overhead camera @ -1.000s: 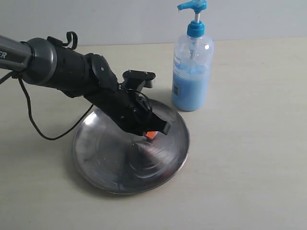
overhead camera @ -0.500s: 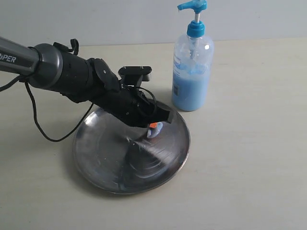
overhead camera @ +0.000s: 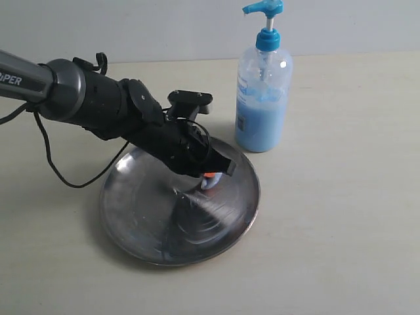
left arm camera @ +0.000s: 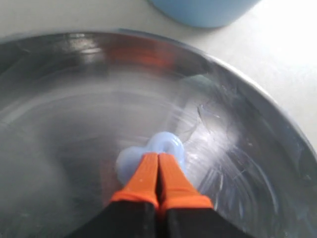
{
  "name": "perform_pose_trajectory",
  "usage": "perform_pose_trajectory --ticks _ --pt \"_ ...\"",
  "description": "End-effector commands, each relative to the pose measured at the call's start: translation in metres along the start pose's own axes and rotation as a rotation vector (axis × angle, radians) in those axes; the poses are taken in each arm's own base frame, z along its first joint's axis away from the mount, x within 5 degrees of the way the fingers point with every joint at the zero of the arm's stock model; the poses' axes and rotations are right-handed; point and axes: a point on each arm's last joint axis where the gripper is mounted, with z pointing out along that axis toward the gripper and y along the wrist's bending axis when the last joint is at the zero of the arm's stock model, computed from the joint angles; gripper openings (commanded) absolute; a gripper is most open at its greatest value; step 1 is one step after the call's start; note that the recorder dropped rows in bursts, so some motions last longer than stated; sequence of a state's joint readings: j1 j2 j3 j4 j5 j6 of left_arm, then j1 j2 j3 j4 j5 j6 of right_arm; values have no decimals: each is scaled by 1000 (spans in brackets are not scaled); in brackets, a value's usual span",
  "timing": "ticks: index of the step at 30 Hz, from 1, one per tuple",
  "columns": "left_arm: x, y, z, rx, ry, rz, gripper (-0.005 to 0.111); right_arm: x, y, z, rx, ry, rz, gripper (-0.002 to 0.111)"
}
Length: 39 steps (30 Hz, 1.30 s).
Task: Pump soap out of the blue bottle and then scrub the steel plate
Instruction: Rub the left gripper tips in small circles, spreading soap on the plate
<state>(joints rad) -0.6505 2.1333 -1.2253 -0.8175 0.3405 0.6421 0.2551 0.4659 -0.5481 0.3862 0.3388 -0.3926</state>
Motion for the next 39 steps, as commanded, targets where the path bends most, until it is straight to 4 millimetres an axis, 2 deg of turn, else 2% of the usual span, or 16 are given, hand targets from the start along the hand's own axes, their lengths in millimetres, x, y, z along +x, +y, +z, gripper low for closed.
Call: perform_pose_trajectory --ticks 1,12,27,39 --pt "8 -3 2 39 79 44 0 0 0 -1 3 -13 0 0" --pt "9 -6 1 72 94 4 0 0 0 -1 3 -13 -2 0" --pt "-1 1 2 -6 -21 -19 0 0 0 -1 1 -9 -2 0" --pt "-1 2 2 -19 -16 110 0 0 0 -1 1 -10 -2 0"
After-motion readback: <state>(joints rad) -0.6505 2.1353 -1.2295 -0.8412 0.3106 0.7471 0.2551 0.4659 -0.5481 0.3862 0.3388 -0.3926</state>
